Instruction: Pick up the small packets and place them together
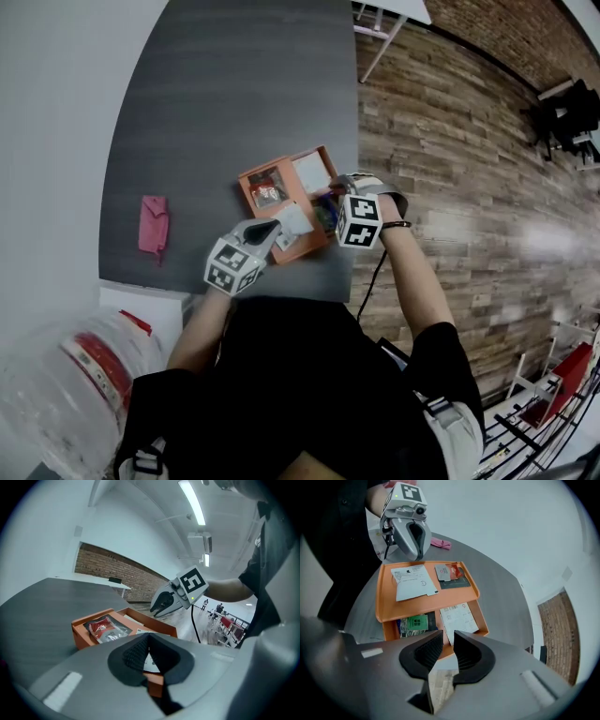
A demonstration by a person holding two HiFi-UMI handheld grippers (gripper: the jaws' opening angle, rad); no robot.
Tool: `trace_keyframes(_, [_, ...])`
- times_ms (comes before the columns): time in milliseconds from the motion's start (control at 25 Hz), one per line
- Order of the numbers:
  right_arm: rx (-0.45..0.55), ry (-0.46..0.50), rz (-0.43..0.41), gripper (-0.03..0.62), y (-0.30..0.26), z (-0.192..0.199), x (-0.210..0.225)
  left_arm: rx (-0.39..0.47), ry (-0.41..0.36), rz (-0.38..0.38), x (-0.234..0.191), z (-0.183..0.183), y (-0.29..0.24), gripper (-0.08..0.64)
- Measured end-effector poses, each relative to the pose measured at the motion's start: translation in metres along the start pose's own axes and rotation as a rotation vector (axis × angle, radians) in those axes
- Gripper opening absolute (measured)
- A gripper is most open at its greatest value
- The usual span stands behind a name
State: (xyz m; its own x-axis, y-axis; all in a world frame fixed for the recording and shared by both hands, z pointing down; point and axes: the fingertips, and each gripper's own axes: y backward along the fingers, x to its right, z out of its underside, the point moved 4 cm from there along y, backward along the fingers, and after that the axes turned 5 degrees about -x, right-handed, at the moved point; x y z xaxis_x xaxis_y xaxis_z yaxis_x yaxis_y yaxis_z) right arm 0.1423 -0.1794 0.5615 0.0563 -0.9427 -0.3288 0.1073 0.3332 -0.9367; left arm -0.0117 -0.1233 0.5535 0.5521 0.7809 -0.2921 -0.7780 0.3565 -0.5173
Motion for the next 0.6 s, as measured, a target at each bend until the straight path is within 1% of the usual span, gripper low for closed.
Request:
trace_keyframes(200, [-0.029,0.065,-0.061,0.066,-0.016,0.002,-0.02,-0.005,0.013,-0.011,-0.001,0.003,0.0,-0.002])
trace_keyframes(320, [-0.014,0.094,-0.119,0.082,-0.02,0.002,-0.032,-0.007,0.023,-0.012,0.001,0.005,-0.002,-0.002])
trace_keyframes(440, [-0.022,0.133,-0.158,0.097,-0.026,0.003,-0.037,-0.013,0.041,-0.018,0.001,0.009,-0.003,-0.002])
trace_keyframes(520, [-0.024,0.149,-0.184,0.118,-0.029,0.001,-0.039,-0.015,0.057,-0.025,0.001,0.013,-0.003,-0.002])
trace_keyframes(600, [-0.021,0.162,-0.218,0.163,-0.032,0.0,-0.043,-0.017,0.073,-0.031,0.0,0.016,-0.003,-0.002])
